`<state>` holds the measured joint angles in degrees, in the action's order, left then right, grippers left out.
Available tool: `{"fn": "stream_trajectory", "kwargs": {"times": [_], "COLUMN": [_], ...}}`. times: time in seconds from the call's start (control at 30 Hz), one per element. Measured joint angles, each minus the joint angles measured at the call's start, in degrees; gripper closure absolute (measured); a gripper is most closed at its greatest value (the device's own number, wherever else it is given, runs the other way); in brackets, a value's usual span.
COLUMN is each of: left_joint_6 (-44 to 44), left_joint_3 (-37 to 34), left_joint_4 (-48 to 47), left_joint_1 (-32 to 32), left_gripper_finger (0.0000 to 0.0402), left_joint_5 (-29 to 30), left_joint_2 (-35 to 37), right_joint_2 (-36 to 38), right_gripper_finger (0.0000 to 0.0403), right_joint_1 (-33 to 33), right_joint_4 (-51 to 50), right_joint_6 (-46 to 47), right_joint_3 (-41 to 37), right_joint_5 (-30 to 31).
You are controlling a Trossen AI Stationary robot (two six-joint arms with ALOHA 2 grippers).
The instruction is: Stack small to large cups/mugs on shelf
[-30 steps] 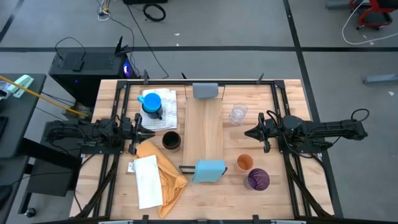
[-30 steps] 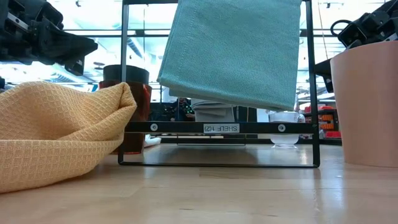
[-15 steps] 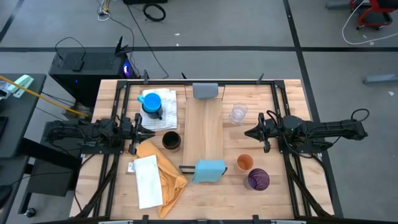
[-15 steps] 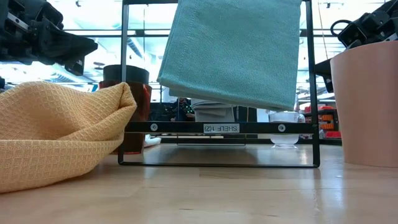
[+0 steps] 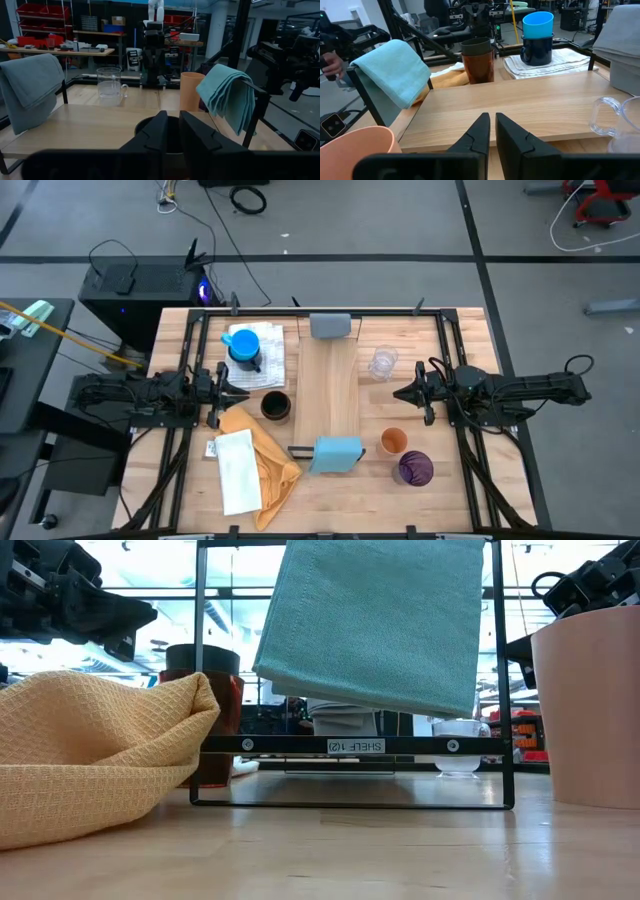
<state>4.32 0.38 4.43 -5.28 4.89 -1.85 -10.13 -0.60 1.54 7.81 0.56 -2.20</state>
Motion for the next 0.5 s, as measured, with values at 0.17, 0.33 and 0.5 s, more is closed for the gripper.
{"fn": "stream_trajectory", "kwargs": {"times": [0.17,0.33,0.5], "left_joint_6": [0.02,0.00,0.00], "left_joint_3": [0.00,-0.01,-0.02], "left_joint_4": [0.00,0.00,0.04], "left_joint_1": [0.00,0.00,0.00], "left_gripper_finger": [0.0347,0.0344,0.0350], "left_joint_5": [0.00,0.00,0.00], "left_joint_2": [-0.02,-0.01,0.00], "right_joint_2": [0.00,0.00,0.00], "right_gripper_finger": [0.0366,0.0366,0.0366], "right_joint_1": [0.00,0.00,0.00], "right_joint_4": [0.02,0.02,0.02], "right_joint_6": [0.00,0.00,0.00], "right_joint_3": [0.00,0.00,0.00], "right_joint_5": [0.02,0.00,0.02]}}
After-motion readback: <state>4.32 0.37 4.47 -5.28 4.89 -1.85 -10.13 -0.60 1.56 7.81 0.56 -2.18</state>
